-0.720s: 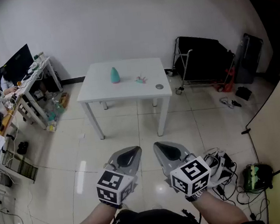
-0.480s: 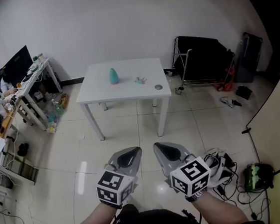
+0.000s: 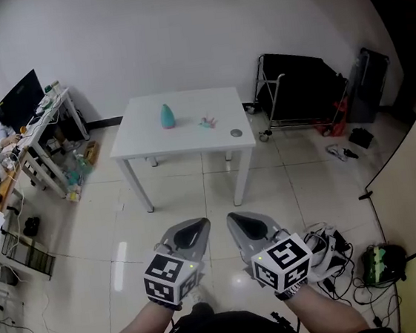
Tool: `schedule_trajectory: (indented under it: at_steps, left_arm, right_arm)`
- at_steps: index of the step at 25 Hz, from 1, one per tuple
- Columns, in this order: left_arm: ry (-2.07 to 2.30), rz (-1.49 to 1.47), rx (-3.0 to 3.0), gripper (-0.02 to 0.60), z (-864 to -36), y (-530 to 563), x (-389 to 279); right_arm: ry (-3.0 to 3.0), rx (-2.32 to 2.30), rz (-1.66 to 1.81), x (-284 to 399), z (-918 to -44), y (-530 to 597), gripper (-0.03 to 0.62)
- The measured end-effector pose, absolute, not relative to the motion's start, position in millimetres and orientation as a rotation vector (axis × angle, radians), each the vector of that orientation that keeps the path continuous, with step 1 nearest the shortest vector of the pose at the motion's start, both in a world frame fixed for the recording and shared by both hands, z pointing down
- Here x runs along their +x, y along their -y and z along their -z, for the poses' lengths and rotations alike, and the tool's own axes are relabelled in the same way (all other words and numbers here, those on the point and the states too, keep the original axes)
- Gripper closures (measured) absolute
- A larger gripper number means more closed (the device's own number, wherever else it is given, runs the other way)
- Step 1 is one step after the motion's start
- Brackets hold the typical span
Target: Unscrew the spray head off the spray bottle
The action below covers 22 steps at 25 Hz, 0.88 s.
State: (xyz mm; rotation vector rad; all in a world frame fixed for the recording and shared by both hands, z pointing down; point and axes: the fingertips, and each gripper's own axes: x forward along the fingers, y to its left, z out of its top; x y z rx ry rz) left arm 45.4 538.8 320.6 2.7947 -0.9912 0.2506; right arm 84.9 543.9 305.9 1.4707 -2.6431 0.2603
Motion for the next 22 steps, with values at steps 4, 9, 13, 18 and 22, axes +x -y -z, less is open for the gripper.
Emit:
schedule_trajectory:
  at_steps: [4,9,13,18,22]
  left_arm:
    - [0.980,-0.241,2.788,0.565,-321,-518,39]
    - [0.971,-0.228,2.786,0.566,-321,-485,27]
    - [0.992,-0.229,2.795,0.566,-324,-456,12]
    - [0.969,-0.219,2.781,0.566,-325,-427,-6]
    - [0.958,-0.218,2.782,0.565,-324,-405,-23]
  right_arm:
    - [2.629,1.468,-0.262,78,-306,-522,0.602]
    - [2.616,1.464,-0.260,65,-306,-490,0.602]
    - [2.609,1.455,-0.260,51,-308,-464,0.602]
    - [2.602,1.453,-0.264,30,-310,-431,0.602]
    - [2.593,1.462,-0.267,13,-308,-410,0.602]
